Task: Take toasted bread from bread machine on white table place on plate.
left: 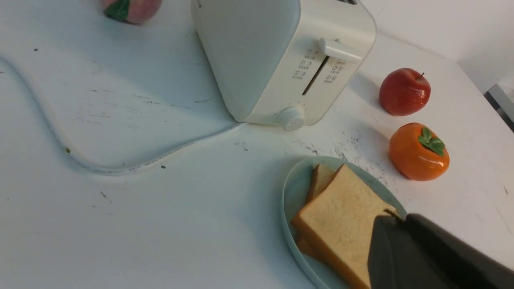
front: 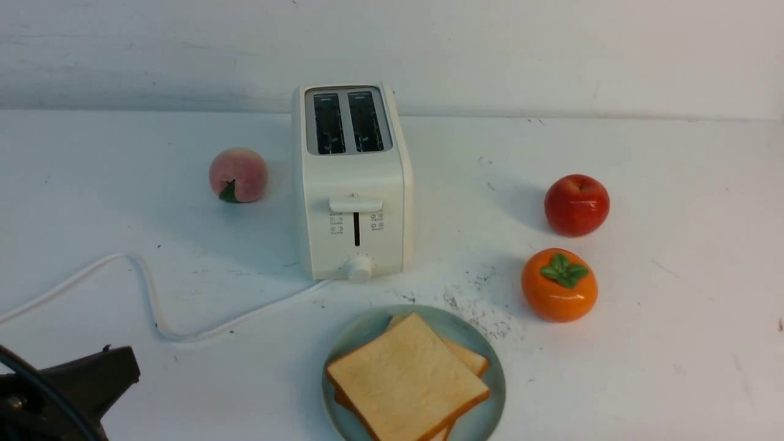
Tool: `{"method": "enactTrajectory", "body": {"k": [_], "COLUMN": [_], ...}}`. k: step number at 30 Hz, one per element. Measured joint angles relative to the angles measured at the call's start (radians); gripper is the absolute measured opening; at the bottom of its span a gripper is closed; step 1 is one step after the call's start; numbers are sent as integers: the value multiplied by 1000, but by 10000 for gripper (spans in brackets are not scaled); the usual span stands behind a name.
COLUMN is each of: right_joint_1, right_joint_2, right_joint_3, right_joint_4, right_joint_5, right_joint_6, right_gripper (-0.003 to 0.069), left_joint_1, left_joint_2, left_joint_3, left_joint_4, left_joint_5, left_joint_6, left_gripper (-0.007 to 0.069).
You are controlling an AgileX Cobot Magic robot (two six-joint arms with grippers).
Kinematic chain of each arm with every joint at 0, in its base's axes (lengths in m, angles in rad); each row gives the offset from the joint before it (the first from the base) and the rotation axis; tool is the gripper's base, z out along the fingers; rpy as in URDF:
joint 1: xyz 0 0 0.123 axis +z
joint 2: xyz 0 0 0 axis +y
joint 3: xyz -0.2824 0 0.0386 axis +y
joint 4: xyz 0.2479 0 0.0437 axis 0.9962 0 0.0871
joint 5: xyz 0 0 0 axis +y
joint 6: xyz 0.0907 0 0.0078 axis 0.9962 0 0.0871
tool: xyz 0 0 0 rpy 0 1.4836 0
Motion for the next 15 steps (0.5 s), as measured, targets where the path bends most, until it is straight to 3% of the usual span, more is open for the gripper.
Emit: {"method": "enactTrajectory", "body": {"k": [15], "right_joint_1": [0], "right_joint_2": [0], "right_joint_3": [0], "right_joint_4": [-1], "right_joint_5": [0], "right_joint_6": [-2], "right_gripper": [87], "left_joint_1": [0], "left_joint_2": [0], "left_joint_3": [3], "left_joint_4": [0], "left_joint_5": [15], "left_joint_6": [-1], "left_gripper": [20]}}
